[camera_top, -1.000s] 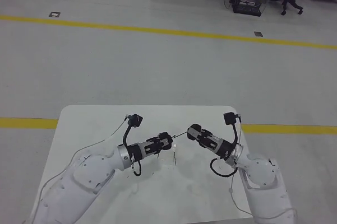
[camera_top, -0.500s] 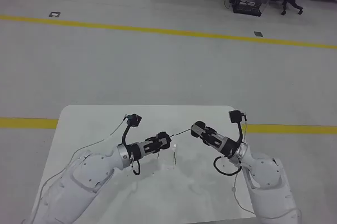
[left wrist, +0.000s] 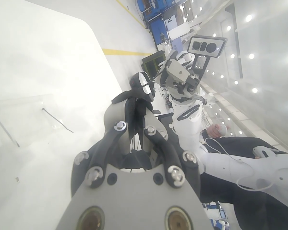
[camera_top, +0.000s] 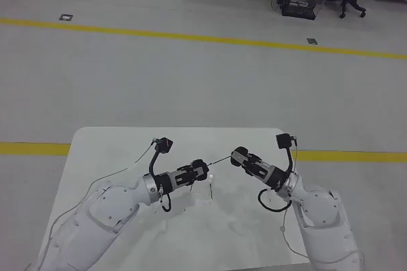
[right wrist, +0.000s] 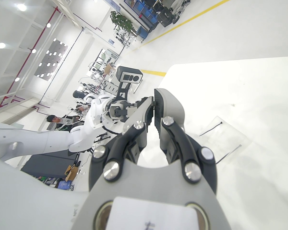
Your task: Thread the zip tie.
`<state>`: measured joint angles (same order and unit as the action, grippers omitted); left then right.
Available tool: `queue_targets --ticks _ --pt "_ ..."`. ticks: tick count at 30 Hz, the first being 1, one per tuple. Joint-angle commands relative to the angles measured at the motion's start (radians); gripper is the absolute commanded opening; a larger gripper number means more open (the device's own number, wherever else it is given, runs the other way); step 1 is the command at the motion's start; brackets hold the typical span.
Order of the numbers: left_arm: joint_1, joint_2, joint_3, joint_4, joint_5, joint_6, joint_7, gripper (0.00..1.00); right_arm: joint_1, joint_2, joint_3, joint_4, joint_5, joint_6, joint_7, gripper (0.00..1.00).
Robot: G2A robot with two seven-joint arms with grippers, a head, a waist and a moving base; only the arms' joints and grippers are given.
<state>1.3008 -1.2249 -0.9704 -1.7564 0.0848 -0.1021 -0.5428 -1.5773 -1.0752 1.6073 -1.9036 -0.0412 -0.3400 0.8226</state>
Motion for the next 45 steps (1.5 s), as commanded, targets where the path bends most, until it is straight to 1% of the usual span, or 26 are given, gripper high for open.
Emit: queue_targets --ticks 1,19,26,45 --pt "-0.001 0.001 0.001 0.001 -0.001 -0.001 0.000 0.00 0.001 0.001 -0.002 0.001 0.000 0.000 -0.002 0.00" --pt "-0.008 0.009 0.010 0.003 -0.013 -0.003 0.002 0.00 0.007 0.014 -0.017 0.008 0.006 0.000 -0.009 0.00" --pt "-0.012 0.012 0.011 0.013 -0.009 0.001 0.008 0.00 0.003 0.019 -0.013 0.004 0.010 0.000 -0.016 0.00" --pt "-0.022 0.018 0.021 0.010 -0.023 -0.003 0.007 0.00 0.008 0.030 -0.028 0.010 0.009 0.000 -0.023 0.00"
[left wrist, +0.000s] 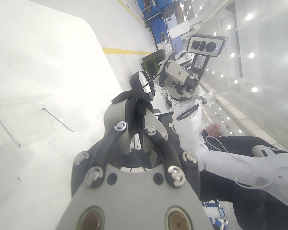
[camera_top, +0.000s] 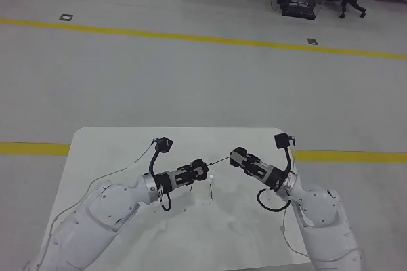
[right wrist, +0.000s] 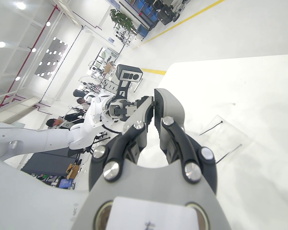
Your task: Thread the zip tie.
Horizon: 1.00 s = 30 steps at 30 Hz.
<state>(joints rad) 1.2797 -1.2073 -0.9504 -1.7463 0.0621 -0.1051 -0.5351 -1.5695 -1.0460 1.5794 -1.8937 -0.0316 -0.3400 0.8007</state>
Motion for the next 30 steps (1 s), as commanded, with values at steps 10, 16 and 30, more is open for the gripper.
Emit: queue_targets --ticks 10,16,30 --pt "-0.007 0.002 0.014 0.006 -0.002 0.002 0.000 0.00 0.002 0.006 -0.005 0.000 0.005 0.000 -0.007 0.00" --pt "-0.011 0.003 0.017 0.007 -0.005 0.002 0.002 0.00 0.001 0.009 -0.007 0.003 0.006 0.000 -0.006 0.00" --pt "-0.024 0.009 0.011 0.017 -0.028 0.010 -0.019 0.00 0.010 0.019 0.003 -0.020 0.009 0.000 0.013 0.00"
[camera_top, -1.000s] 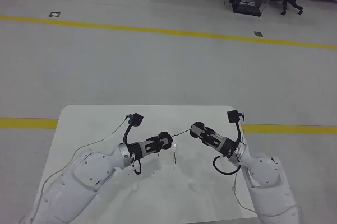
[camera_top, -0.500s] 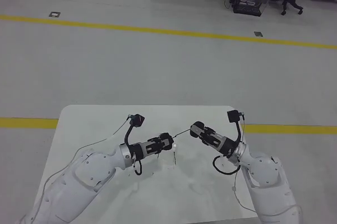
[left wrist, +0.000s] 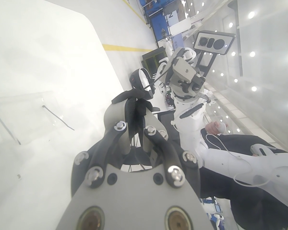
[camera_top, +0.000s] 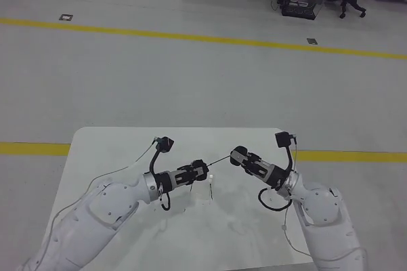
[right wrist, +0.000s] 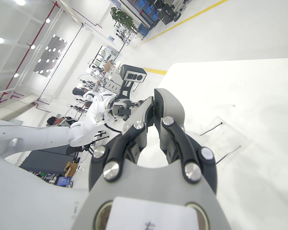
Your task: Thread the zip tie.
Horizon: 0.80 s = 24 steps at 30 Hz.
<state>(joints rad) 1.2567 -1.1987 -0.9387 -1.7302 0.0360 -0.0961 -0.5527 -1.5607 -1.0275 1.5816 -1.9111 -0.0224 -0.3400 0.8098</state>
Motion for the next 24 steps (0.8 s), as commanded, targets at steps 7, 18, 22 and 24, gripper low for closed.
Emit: queue_targets --ticks 7,18,22,24 --pt "-0.011 0.002 0.003 0.004 0.012 0.013 -0.014 0.00 0.006 0.004 0.003 -0.027 -0.003 0.000 0.017 0.00" --pt "-0.011 0.002 0.003 0.004 0.012 0.013 -0.014 0.00 0.006 0.004 0.003 -0.027 -0.003 0.000 0.017 0.00" --pt "-0.011 0.002 0.003 0.004 0.012 0.013 -0.014 0.00 0.006 0.004 0.003 -0.027 -0.003 0.000 0.017 0.00" --pt "-0.011 0.002 0.003 0.004 0.012 0.013 -0.014 0.00 0.006 0.004 0.003 -0.027 -0.003 0.000 0.017 0.00"
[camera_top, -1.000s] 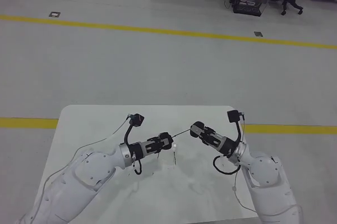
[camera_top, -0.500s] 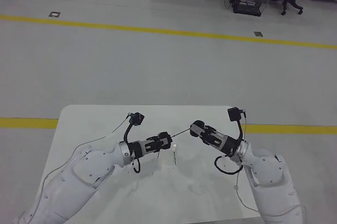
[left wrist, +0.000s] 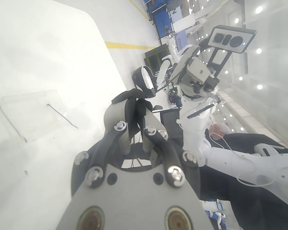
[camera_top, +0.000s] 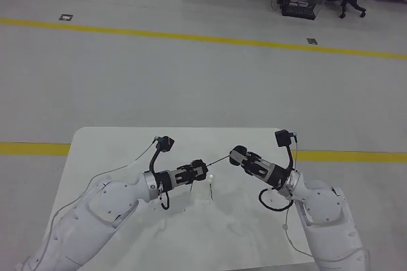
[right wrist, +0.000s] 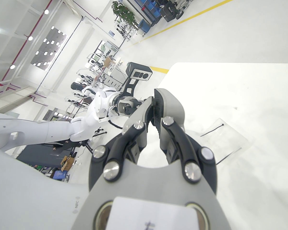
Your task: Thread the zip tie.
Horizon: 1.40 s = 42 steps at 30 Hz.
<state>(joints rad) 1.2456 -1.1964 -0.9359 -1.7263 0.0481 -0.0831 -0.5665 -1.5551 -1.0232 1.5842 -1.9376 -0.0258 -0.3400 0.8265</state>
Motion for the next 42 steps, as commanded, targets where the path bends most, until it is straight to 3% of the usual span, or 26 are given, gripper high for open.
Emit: queue_targets --ticks 1,26,42 --pt "0.000 0.000 0.000 0.000 0.000 0.000 0.000 0.00 0.000 0.000 0.000 0.000 0.000 0.000 0.000 0.00" --pt "0.000 0.000 0.000 0.000 0.000 0.000 0.000 0.00 0.000 0.000 0.000 0.000 -0.002 0.001 -0.004 0.00" --pt "0.000 0.000 0.000 0.000 0.000 0.000 0.000 0.00 -0.006 0.006 -0.021 0.011 -0.110 0.000 -0.067 0.00"
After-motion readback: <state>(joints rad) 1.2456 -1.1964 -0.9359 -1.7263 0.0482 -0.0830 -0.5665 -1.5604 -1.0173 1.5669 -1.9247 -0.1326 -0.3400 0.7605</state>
